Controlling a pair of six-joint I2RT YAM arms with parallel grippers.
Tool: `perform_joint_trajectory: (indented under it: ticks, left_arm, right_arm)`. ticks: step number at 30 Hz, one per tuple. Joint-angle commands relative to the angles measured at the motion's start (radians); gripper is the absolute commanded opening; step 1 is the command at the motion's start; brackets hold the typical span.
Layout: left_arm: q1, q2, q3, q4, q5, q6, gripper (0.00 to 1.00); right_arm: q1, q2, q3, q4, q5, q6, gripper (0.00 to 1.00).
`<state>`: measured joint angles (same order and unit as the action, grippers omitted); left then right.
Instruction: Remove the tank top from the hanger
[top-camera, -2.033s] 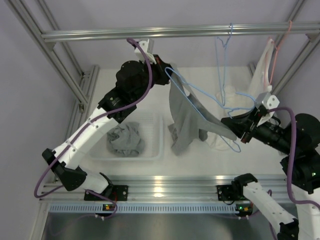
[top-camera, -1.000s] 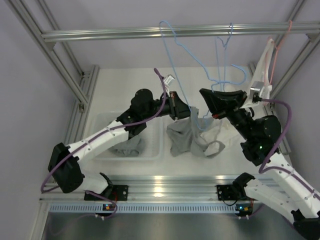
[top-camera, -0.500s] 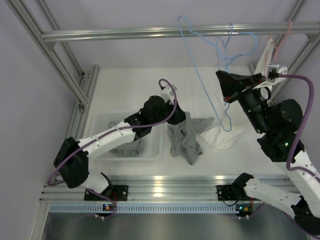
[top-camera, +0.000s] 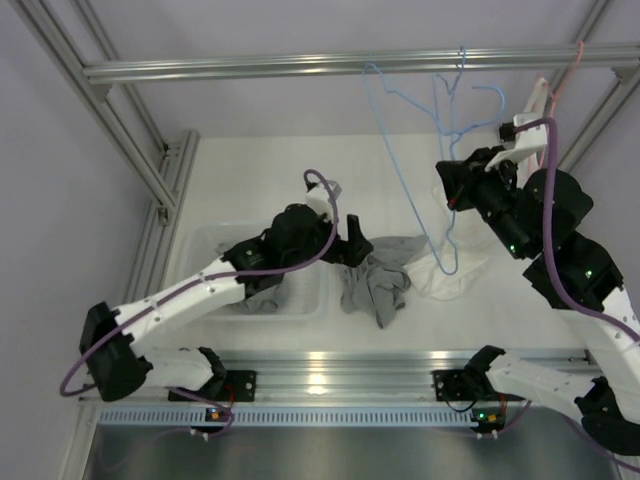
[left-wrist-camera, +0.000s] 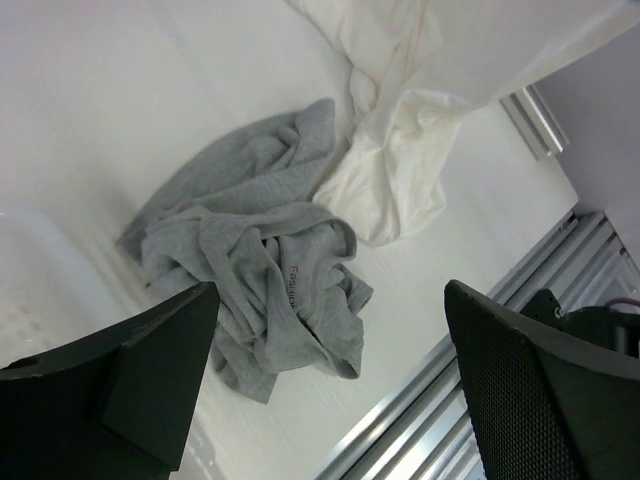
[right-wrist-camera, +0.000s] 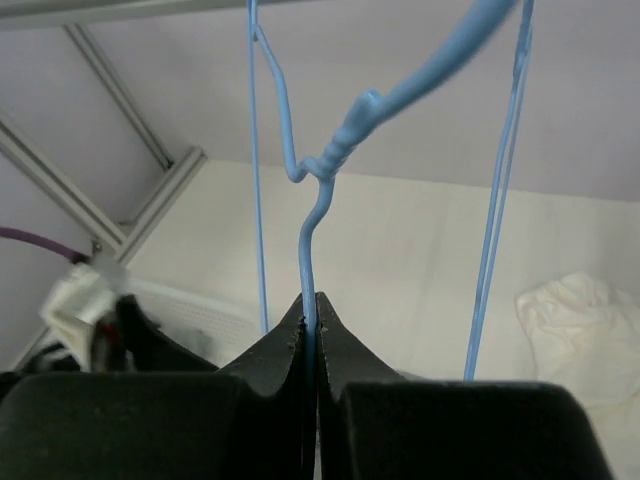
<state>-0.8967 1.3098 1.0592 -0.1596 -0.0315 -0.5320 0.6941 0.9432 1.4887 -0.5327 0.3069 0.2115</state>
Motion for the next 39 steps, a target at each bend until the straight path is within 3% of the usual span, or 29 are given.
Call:
perform_joint_trajectory:
  ticks: [1,6,9,16,24,36,39]
  left_arm:
    - [0.001,-0.162,0.061,-0.136,-0.171,0.070,0.99]
    - [0.002,-0.288,0.067,-0.306,-0.366,0.102,0.99]
    - [0.002,-0.351,0.073,-0.369,-0.377,0.104,0.99]
    - [0.002,-0.420,0.130,-0.507,-0.407,0.130,0.99]
    - [0.002,-0.524,0.055,-0.549,-0.383,0.129,0.99]
    - [0.002,-0.635,-0.034,-0.575,-0.459,0.162,0.99]
    - [0.002,-0.615,-0.080,-0.571,-0.482,0.161,0.99]
  right_arm:
    - [0.024,-0.015,0.048,-0.116,0.055,-0.029,0.00]
    - [0.022,0.000,0.091,-0.184,0.037,-0.034,0.00]
    - [0.021,-0.006,0.090,-0.181,0.070,-0.044,0.00]
    - [0.009,0.209,0.254,-0.165,0.167,-0.115,0.00]
    - [-0.099,0.454,0.488,-0.168,0.092,-0.074,0.00]
    - [-0.180,0.692,0.640,-0.133,0.110,-0.067,0.00]
    - [-0.180,0.720,0.605,-0.135,0.098,-0.049,0.00]
